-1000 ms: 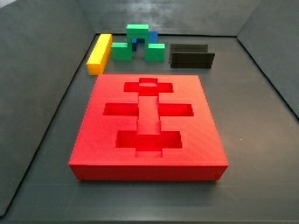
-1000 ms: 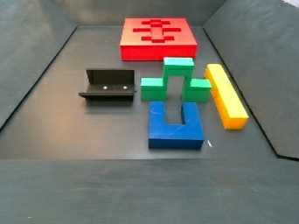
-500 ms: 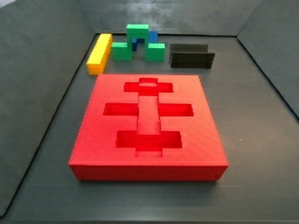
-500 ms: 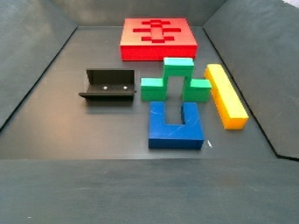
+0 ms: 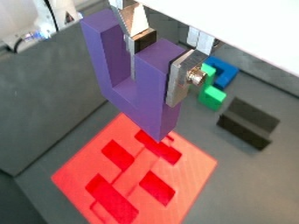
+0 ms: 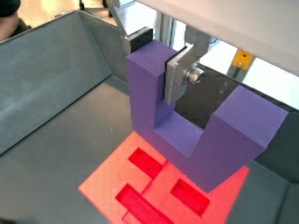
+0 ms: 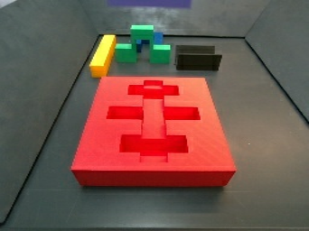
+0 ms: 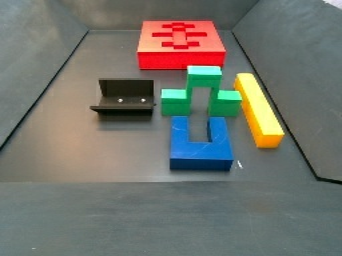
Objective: Pick up the purple object. Move up. Move to above the board. Insert the purple object.
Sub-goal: Insert the purple object.
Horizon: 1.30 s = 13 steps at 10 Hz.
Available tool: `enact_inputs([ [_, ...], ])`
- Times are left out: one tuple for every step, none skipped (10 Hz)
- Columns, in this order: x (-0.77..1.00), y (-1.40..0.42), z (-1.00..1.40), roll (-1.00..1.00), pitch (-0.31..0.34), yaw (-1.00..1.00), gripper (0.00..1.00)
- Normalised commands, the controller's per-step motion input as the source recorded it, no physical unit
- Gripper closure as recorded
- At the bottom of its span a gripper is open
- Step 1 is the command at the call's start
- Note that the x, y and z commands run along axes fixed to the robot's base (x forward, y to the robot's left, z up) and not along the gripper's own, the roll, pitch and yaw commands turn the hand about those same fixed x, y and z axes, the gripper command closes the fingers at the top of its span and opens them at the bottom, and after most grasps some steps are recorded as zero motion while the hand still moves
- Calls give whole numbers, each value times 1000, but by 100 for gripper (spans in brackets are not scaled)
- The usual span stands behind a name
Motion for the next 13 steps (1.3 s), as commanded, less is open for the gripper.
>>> enact_inputs([
  [354,-354,-286,49,-46,154,100],
  [334,-446,-280,141,-43,151,100],
  [343,-483,-277,196,-30,149,100],
  [337,-480,-291,210,-31,146,100],
  [311,-509,-289,240,-24,174,100],
  [180,-517,-260,276,-11,237,100],
  [80,-440,-286,220,-11,277,100],
  [0,-377,-309,170,-17,274,100],
  [0,-346,-326,153,-21,274,100],
  [0,-277,-377,174,-33,223,100],
  [-146,-143,-440,120,-46,149,100],
  [-120,-54,-446,0,0,0,100],
  [-86,-71,-409,-9,0,0,100],
])
